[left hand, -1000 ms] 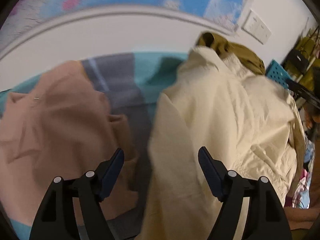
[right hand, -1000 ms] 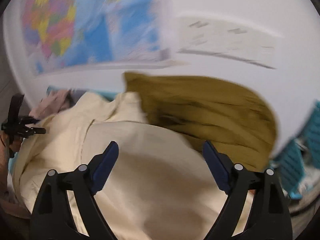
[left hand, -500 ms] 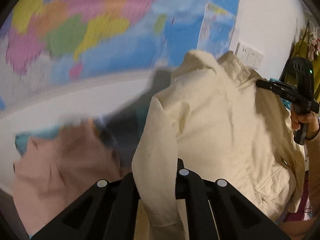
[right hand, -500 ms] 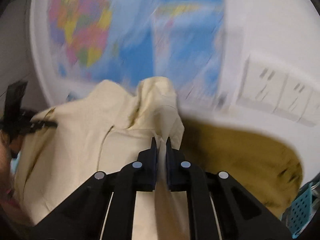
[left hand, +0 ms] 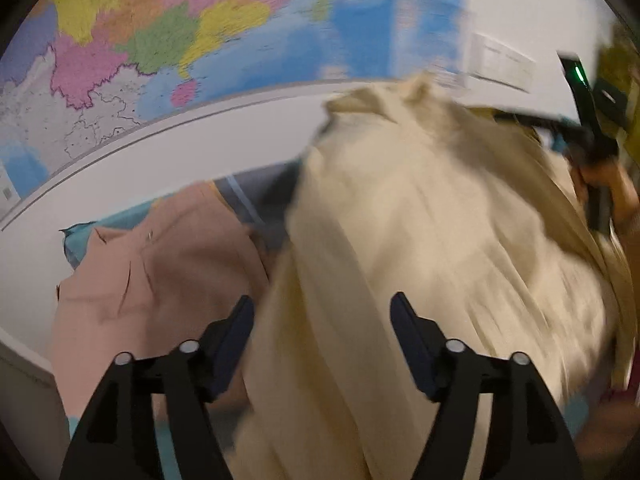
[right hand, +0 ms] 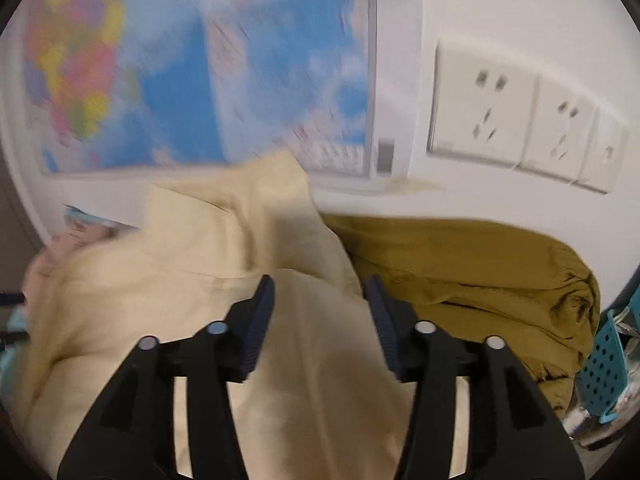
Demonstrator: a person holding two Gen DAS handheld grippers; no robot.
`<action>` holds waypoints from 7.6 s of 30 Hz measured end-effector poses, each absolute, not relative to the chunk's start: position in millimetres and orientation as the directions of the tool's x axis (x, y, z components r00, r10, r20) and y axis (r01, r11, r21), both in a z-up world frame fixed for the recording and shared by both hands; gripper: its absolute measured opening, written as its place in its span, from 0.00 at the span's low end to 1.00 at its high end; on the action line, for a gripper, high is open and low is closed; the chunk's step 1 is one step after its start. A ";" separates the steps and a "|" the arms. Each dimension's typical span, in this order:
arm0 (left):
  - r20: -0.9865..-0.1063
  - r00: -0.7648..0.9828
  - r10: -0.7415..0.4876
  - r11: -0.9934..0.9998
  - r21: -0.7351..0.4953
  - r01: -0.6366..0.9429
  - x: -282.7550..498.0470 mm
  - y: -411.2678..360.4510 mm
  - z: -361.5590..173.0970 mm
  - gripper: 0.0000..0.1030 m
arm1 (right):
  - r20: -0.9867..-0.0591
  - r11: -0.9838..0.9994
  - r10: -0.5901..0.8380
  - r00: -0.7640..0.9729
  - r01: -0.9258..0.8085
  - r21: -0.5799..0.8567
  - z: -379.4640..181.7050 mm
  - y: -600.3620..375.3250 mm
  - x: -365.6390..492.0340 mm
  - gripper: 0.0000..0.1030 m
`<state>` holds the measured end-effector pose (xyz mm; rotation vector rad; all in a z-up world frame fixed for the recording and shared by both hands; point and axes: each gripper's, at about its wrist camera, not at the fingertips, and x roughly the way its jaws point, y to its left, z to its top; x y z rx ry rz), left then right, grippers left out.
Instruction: Fold large clothes
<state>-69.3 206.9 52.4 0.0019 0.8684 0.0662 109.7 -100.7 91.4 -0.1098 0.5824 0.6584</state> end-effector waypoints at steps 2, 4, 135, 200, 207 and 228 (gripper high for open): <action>-0.774 0.632 0.045 0.999 0.036 -0.027 -96.2 187.9 43.7 0.76 | -0.534 0.745 0.607 0.589 -0.656 0.123 96.9 -107.5 87.8 0.59; -0.800 0.600 0.026 1.000 0.023 -0.013 -110.8 177.1 29.4 0.76 | -0.536 0.691 0.653 0.535 -0.710 0.133 94.5 -116.3 53.0 0.63; -0.705 0.666 -0.246 0.969 -0.190 0.157 -276.6 134.4 2.8 0.59 | -0.766 0.336 0.464 0.446 -0.888 -0.314 -57.3 -76.1 -203.9 0.67; -0.773 0.608 -0.179 0.940 -0.317 -0.125 -228.7 187.4 47.0 0.10 | -0.627 0.741 0.626 0.464 -0.604 0.294 9.5 -284.4 -179.8 0.11; -0.802 0.586 -0.115 0.993 -0.115 0.037 -265.7 158.6 23.5 0.32 | -0.768 0.746 0.513 0.382 -0.641 0.180 -4.8 -289.5 -180.2 0.58; -0.723 0.687 0.063 0.988 0.141 0.057 -102.1 177.3 52.3 0.58 | -0.645 0.754 0.502 0.576 -0.657 -0.001 26.2 -175.9 -42.5 0.59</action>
